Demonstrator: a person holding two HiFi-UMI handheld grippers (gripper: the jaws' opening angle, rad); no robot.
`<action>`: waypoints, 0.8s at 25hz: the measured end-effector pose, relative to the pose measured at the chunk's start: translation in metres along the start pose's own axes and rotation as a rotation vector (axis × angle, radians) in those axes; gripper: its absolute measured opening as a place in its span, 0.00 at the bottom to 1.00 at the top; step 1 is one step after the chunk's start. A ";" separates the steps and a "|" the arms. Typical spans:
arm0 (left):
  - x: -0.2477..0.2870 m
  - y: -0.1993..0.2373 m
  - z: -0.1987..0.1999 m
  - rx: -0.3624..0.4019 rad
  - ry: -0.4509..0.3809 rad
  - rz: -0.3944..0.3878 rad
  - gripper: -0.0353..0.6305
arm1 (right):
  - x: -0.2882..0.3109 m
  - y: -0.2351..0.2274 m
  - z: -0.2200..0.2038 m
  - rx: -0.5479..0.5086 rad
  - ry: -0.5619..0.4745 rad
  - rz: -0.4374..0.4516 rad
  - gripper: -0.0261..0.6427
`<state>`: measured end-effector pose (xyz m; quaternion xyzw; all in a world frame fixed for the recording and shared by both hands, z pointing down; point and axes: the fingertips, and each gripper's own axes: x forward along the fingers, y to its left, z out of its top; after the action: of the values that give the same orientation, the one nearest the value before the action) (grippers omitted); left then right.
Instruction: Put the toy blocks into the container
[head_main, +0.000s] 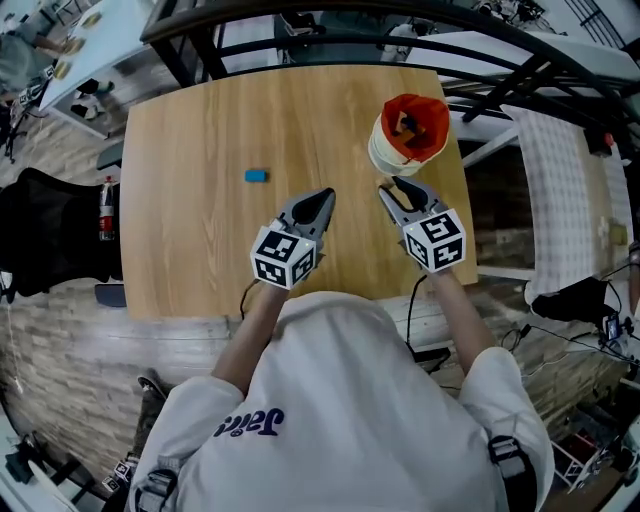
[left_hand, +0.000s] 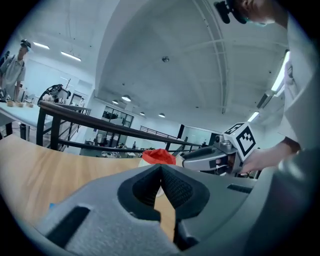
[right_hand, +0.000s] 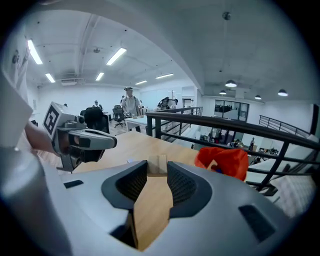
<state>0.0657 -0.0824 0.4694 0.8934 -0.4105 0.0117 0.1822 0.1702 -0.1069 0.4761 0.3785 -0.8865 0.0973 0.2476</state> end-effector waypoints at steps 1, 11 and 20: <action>0.006 -0.007 0.004 0.007 -0.004 -0.017 0.06 | -0.005 -0.011 0.001 -0.031 0.010 0.001 0.24; 0.063 -0.024 0.051 0.074 -0.036 -0.092 0.06 | -0.008 -0.126 0.024 -0.334 0.194 0.054 0.24; 0.080 -0.007 0.038 0.033 0.009 -0.065 0.06 | 0.052 -0.161 0.006 -0.666 0.503 0.321 0.24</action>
<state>0.1193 -0.1495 0.4452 0.9092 -0.3799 0.0167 0.1696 0.2529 -0.2537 0.4951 0.1004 -0.8294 -0.0672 0.5454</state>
